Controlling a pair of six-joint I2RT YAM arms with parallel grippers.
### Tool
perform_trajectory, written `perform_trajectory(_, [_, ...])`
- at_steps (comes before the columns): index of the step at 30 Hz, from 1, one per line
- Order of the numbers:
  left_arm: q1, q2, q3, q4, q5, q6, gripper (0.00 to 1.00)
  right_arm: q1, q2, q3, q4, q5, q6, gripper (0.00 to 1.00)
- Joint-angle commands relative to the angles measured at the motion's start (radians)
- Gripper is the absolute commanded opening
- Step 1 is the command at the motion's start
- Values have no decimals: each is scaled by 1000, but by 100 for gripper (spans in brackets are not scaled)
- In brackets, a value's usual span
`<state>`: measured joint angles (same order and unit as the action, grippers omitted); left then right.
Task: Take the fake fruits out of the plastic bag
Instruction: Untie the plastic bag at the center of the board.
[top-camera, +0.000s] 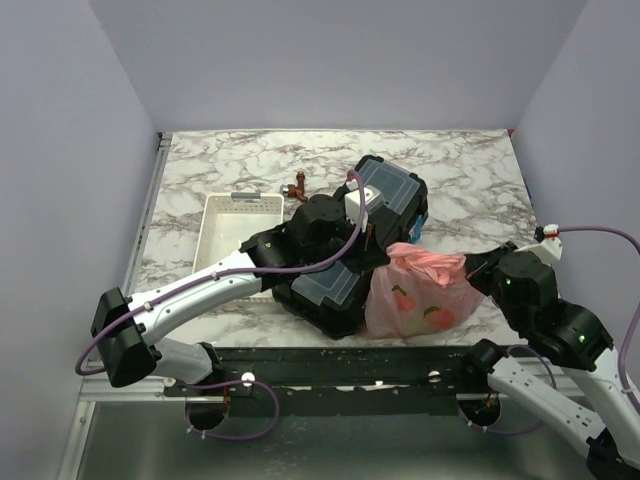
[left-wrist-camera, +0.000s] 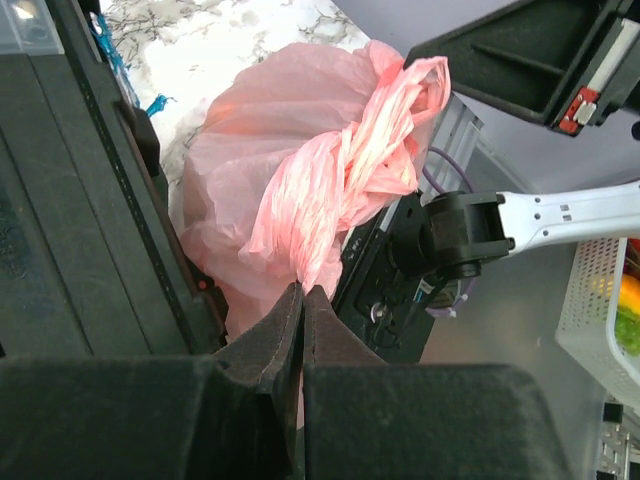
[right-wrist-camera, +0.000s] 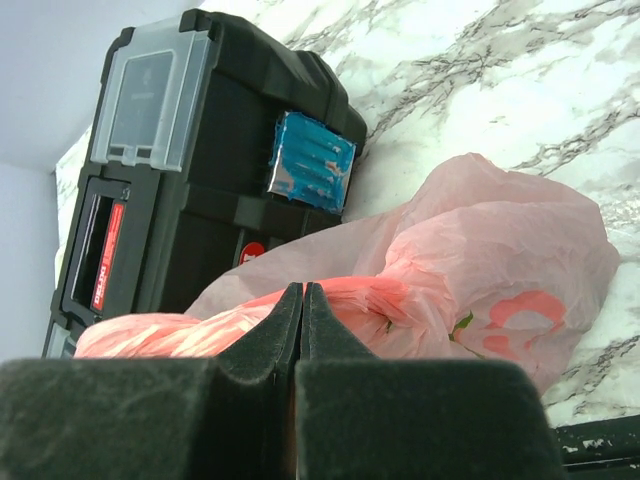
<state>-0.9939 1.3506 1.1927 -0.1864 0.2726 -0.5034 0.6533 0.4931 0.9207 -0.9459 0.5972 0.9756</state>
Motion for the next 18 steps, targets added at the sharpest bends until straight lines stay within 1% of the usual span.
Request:
perform_trajectory(1, [8, -38, -21, -32, 4, 35, 0, 0, 38, 43, -25, 47, -1, 1])
perform_trajectory(5, [9, -27, 2, -68, -23, 33, 0, 0, 19, 49, -68, 88, 44, 1])
perform_trajectory(10, [25, -50, -3, -72, -74, 45, 0, 0, -20, 53, -95, 151, 75, 1])
perform_trajectory(14, [42, -58, -18, -65, -88, 39, 0, 0, -20, 57, -125, 198, 121, 1])
perform_trajectory(18, [44, -65, -40, -46, -87, 42, 0, 0, -13, 46, -120, 203, 128, 1])
